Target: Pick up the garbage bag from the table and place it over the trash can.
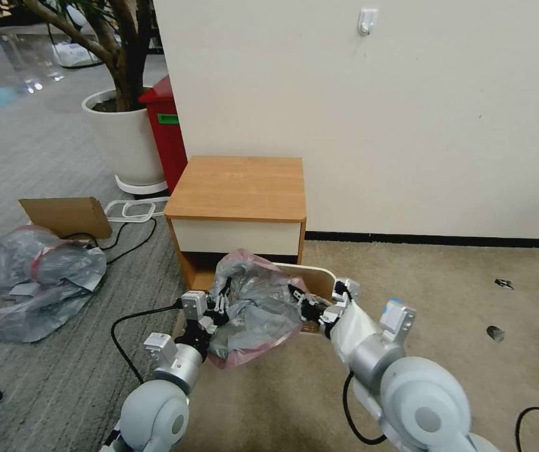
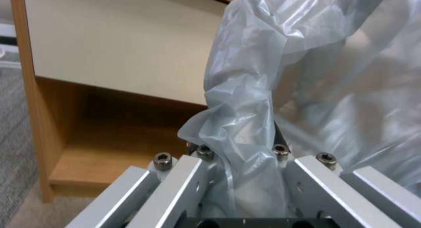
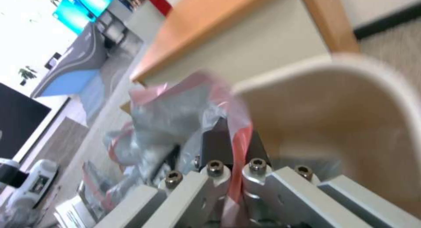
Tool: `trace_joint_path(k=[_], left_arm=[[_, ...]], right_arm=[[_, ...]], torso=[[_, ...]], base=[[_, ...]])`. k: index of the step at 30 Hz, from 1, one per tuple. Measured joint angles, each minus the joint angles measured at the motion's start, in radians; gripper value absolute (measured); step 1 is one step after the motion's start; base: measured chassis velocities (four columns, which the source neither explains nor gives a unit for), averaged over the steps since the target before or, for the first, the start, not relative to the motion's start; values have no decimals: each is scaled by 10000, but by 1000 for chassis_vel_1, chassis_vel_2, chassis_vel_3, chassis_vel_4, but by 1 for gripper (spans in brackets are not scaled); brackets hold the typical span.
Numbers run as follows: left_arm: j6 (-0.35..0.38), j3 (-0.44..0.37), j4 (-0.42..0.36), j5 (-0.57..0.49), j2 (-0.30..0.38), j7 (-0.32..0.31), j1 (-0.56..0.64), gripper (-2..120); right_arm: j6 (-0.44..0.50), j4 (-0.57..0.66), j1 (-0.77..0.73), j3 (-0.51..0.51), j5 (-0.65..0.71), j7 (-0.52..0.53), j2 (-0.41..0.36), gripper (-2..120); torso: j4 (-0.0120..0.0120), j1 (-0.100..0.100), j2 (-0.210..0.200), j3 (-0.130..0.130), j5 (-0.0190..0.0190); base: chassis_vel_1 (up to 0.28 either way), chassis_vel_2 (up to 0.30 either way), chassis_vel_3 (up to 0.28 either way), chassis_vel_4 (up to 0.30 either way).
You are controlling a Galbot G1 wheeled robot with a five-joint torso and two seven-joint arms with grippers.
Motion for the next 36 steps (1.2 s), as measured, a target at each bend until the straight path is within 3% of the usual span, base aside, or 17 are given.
trace_joint_path(k=[10,21,25,29,36], left_arm=[[115,88,-157,-61,-14,17,108,7],[117,-10,-451,-143,-51,315,319,7],[174,-137,-506,-521,-76,339,312,7],[435,-365,-544,-1601,-140,359,165,7],[672,-502,-481,-2402,-207,364,-28,7]], right_arm=[[-38,-327,699,1260,-288,-583,-664,0],[-430,-1497,1699,1602,180,-622,-1534,0],[-571,-1515,1516,1851,589,-635,-1804,0],[-824,-1377,1115,2497,1342,-900,-2184,0],[-1216,-1230,905,3069,2173,-906,-2273,2]], torso=[[-1,-1,0,0,1],[1,-1,0,0,1],[0,-1,0,0,2],[0,0,0,0,-1],[-1,-1,0,0,1]], base=[[0,0,0,0],[0,0,0,0],[0,0,0,0],[0,0,0,0],[0,0,0,0]])
